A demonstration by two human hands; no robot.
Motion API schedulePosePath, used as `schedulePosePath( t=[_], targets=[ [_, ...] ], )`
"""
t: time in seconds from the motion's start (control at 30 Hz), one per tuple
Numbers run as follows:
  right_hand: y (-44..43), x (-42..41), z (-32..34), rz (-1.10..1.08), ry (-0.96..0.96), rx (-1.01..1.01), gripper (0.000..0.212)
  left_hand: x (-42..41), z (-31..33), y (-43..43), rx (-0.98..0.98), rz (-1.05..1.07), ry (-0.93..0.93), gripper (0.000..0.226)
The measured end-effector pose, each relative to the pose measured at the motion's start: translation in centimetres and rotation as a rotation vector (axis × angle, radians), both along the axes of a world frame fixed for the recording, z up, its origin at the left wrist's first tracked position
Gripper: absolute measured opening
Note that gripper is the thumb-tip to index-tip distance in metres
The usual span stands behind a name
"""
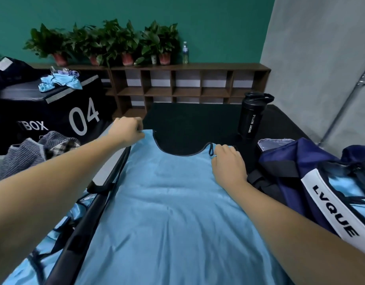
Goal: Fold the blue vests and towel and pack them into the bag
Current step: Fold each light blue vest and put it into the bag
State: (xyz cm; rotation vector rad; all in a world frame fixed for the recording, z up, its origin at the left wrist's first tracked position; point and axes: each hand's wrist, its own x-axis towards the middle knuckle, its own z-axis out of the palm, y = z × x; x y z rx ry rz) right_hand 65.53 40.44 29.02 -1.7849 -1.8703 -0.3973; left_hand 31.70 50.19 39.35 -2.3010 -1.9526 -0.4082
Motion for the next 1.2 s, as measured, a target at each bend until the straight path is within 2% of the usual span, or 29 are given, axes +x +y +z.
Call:
schedulePosePath(
  t=[0.17, 0.33, 0.4, 0.5, 0.73, 0.93, 1.2],
  targets=[
    [-0.8, -0.5, 2.4, -0.035, -0.182, -0.066, 0.035, -1.4, 2.6, -5.9, 0.023, -0.061, -0.105, 0.007],
    [-2.6, -0.7, 7.5, 0.021, -0.058, -0.137, 0.013, -2.2, 5.1, -10.1, 0.02, -0.099, -0.134, 0.004],
    [-3.9, -0.4, 9.3, 0.05, 0.024, -0.204, 0.01, -2.3, 5.9, -11.9, -0.001, -0.124, -0.149, 0.007],
    [-7.1, 0.2, 11.4, 0.104, 0.046, -0.284, 0.006, -2.0, 6.6, -15.3, -0.016, -0.177, -0.183, 0.015],
    [-17.5, 0.9, 14.9, 0.253, 0.045, -0.233, 0.011, -1.3, 8.7, -24.4, 0.055, -0.248, -0.202, 0.014],
    [-26.6, 1.1, 16.5, 0.338, -0.041, -0.188, 0.01, -2.0, 9.4, -32.9, 0.079, -0.301, -0.231, 0.014],
    [-34.3, 2.2, 13.8, 0.426, -0.214, -0.128, 0.01, -3.7, 6.7, -40.8, 0.029, -0.377, -0.243, 0.023]
  ],
)
